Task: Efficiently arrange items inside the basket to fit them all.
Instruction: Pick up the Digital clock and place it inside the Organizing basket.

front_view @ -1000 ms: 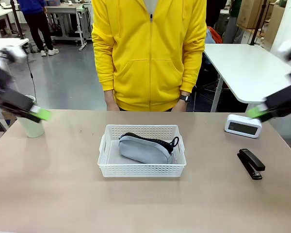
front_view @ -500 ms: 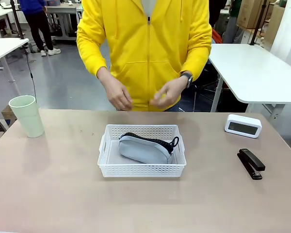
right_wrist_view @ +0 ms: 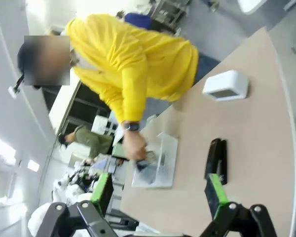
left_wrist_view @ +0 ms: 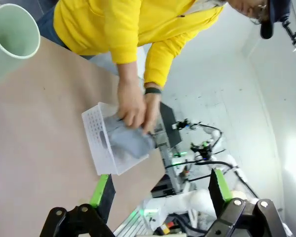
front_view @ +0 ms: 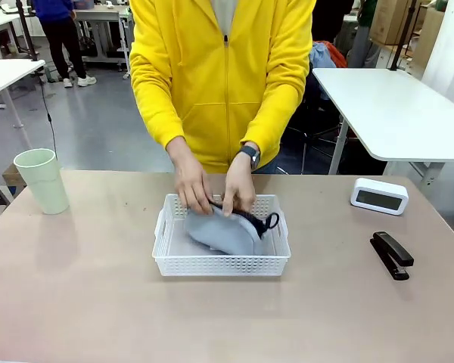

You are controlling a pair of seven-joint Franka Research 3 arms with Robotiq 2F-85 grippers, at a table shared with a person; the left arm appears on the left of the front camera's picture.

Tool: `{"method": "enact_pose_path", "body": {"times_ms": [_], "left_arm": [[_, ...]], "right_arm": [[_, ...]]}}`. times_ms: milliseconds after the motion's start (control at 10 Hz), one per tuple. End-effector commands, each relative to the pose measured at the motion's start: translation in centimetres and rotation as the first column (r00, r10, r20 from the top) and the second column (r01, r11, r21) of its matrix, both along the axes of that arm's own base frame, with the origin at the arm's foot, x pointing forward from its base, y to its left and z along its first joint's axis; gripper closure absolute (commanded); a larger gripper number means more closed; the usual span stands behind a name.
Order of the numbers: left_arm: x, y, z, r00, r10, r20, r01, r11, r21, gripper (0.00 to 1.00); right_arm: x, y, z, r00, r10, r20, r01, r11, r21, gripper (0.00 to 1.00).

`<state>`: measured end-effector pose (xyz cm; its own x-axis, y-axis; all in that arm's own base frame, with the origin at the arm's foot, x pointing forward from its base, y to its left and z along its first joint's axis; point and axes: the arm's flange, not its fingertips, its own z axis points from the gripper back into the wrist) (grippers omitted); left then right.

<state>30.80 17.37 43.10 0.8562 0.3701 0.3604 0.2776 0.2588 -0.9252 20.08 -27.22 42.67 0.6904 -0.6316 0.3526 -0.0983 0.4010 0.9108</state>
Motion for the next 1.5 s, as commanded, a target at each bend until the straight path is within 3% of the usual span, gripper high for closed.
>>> {"method": "enact_pose_path", "body": {"times_ms": [0,1100,1200,1400], "left_arm": [[-0.4,0.8,-0.6,1.0,0.0,0.004,0.0,0.999,-0.053,0.0],[-0.4,0.8,-0.6,1.0,0.0,0.004,0.0,0.999,-0.053,0.0],[-0.4,0.8,-0.6,1.0,0.0,0.004,0.0,0.999,-0.053,0.0],[-0.4,0.8,-0.6,1.0,0.0,0.004,0.0,0.999,-0.053,0.0]], "right_arm": [[-0.5,0.6,-0.1,0.998,0.055,0.017,-0.056,0.998,0.022,0.0],[-0.5,0.6,-0.1,0.998,0.055,0.017,-0.056,0.998,0.022,0.0],[-0.7,0.8,-0.2,0.998,0.057,-0.018,-0.056,0.998,0.031,0.0],[2.9,3.8,1.5,0.987,-0.025,-0.157,-0.005,0.983,-0.186,0.0]]}}
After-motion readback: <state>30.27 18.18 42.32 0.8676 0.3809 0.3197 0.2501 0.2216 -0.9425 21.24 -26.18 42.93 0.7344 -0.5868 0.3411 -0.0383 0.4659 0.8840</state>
